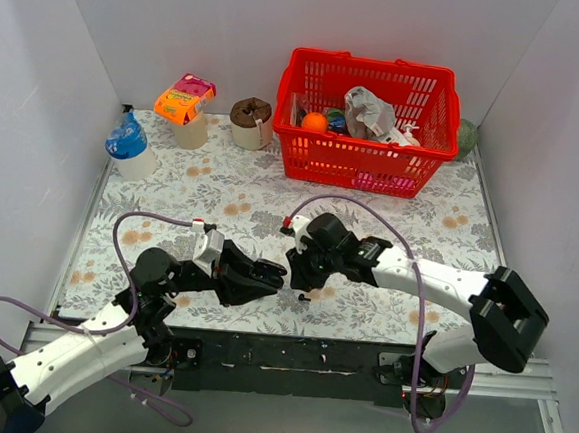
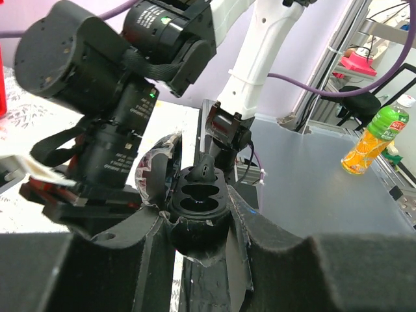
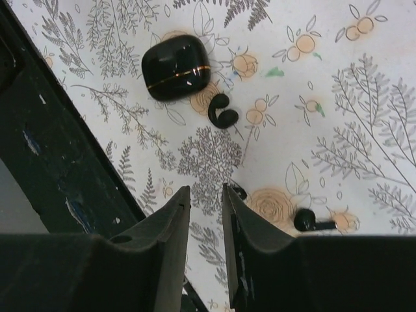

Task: Insert the wireless bluetooth earbuds into the charging case
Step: Place the earbud in the charging case, then pick up the earbud from the center of the board.

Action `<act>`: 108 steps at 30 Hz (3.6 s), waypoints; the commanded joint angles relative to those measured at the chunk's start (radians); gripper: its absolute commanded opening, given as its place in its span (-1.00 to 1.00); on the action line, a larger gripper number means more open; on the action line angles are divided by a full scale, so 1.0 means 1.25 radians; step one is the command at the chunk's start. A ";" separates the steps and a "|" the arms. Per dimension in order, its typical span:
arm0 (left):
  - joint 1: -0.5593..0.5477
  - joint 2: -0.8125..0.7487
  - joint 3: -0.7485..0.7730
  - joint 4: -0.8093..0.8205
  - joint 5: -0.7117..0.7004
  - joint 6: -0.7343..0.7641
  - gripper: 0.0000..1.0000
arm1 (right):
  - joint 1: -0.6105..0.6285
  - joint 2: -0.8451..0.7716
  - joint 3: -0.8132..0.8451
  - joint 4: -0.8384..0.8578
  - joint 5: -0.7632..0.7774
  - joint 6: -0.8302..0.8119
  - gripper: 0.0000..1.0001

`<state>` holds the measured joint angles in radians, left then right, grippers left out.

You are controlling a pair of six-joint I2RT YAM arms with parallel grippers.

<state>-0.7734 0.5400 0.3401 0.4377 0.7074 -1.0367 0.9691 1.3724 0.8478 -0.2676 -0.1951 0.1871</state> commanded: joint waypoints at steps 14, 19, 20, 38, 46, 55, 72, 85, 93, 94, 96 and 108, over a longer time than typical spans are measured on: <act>0.000 -0.074 -0.013 -0.110 -0.036 0.023 -1.00 | 0.010 0.247 0.135 0.122 -0.146 -0.067 -0.14; 0.000 -0.074 -0.017 -0.112 -0.035 0.026 -1.00 | 0.011 0.276 0.139 0.125 -0.134 -0.071 -0.14; 0.000 -0.074 -0.018 -0.112 -0.032 0.027 -1.00 | 0.011 0.279 0.140 0.126 -0.132 -0.071 -0.14; 0.000 -0.070 -0.019 -0.111 -0.038 0.026 -1.00 | 0.011 0.294 0.115 0.121 -0.018 -0.074 -0.13; 0.000 -0.065 -0.018 -0.108 -0.039 0.024 -1.00 | 0.011 0.290 0.103 0.115 0.022 -0.076 -0.13; 0.000 -0.056 -0.014 -0.105 -0.041 0.023 -1.00 | 0.010 0.285 0.096 0.116 0.054 -0.074 -0.33; 0.000 -0.048 -0.024 -0.081 -0.041 0.008 -1.00 | 0.006 0.258 0.094 0.124 0.053 -0.056 -0.25; 0.000 -0.058 -0.033 -0.081 -0.041 0.000 -1.00 | -0.022 0.254 0.091 0.154 0.009 -0.022 -0.40; 0.000 -0.053 -0.034 -0.073 -0.037 -0.001 -1.00 | -0.034 0.259 0.096 0.155 -0.012 -0.017 -0.58; 0.000 -0.053 -0.035 -0.072 -0.037 -0.003 -1.00 | -0.034 0.261 0.095 0.158 -0.012 -0.017 -0.61; 0.000 -0.053 -0.035 -0.072 -0.036 -0.003 -1.00 | -0.035 0.259 0.092 0.160 -0.013 -0.017 -0.75; 0.000 -0.038 -0.019 -0.096 -0.101 0.019 -1.00 | -0.046 -0.085 0.014 0.028 0.047 -0.029 -0.97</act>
<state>-0.7734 0.4789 0.3019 0.3225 0.6430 -1.0351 0.9161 1.4857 0.8757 -0.1493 -0.1543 0.1795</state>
